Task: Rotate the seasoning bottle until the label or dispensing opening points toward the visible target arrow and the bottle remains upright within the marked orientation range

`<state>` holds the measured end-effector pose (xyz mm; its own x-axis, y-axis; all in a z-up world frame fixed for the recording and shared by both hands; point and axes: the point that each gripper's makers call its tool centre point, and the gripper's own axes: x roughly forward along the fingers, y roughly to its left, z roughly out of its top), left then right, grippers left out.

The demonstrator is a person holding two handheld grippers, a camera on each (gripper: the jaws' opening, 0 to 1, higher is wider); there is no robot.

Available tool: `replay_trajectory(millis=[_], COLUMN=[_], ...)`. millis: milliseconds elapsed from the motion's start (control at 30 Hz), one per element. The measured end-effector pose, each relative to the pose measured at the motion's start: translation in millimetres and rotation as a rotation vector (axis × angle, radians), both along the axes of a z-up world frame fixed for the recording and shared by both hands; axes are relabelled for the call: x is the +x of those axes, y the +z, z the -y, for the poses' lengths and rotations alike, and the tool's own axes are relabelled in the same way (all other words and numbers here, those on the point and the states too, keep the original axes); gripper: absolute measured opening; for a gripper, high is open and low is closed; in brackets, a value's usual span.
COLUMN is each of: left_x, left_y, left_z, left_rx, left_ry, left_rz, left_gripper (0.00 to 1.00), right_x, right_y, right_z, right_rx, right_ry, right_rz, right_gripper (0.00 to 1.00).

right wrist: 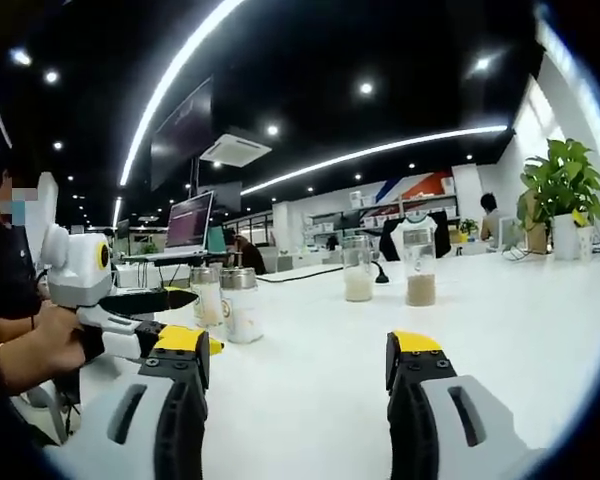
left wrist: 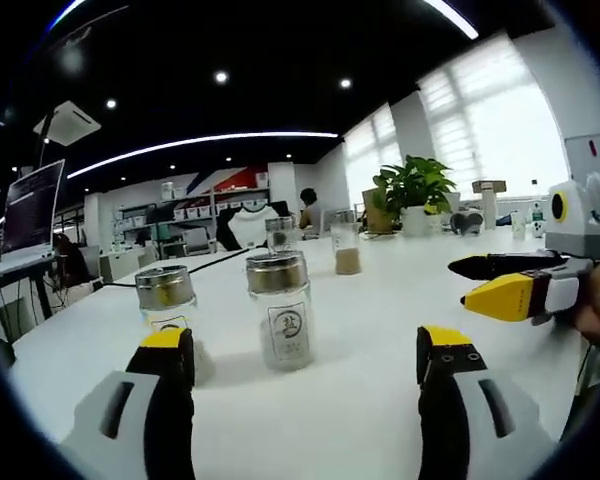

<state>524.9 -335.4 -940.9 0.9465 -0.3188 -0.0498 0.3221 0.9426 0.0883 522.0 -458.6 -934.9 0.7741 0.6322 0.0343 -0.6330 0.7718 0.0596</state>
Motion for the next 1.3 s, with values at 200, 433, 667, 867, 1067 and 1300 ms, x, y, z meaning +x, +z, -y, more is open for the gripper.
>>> replay_trajectory(millis=[200,433,667,867,1067,1300], left_x=[-5.5,-16.5,-25.8,-27.7,-30.1,-28.6], left_y=[1.5,12.4,30.1,36.8,48.4,60.9], left_z=[8,15,17,22,23,28], left_rx=[-0.025,-0.048,-0.041,-0.026,-0.038,-0.048], left_ry=[-0.041,-0.090,-0.110,-0.138,-0.166,-0.211], left_rz=[0.007,0.015,0.025,0.010,-0.004,0.003], left_gripper=[0.97,0.97,0.97,0.98,0.97,0.97], right_x=[0,6,17,28,41,63], right_y=[-2.0,1.4,27.4,47.1,68.2,85.8], right_z=[0,4,9,2,-4,-8], right_rx=[-0.005,0.044,-0.003,-0.035,-0.069,-0.084], right_ry=[0.003,0.011,0.008,0.049,0.077,0.091], right_rz=[-0.017,-0.063,-0.007,0.021,0.050,0.087], right_gripper=[0.73,0.78,0.78,0.78,0.78,0.75])
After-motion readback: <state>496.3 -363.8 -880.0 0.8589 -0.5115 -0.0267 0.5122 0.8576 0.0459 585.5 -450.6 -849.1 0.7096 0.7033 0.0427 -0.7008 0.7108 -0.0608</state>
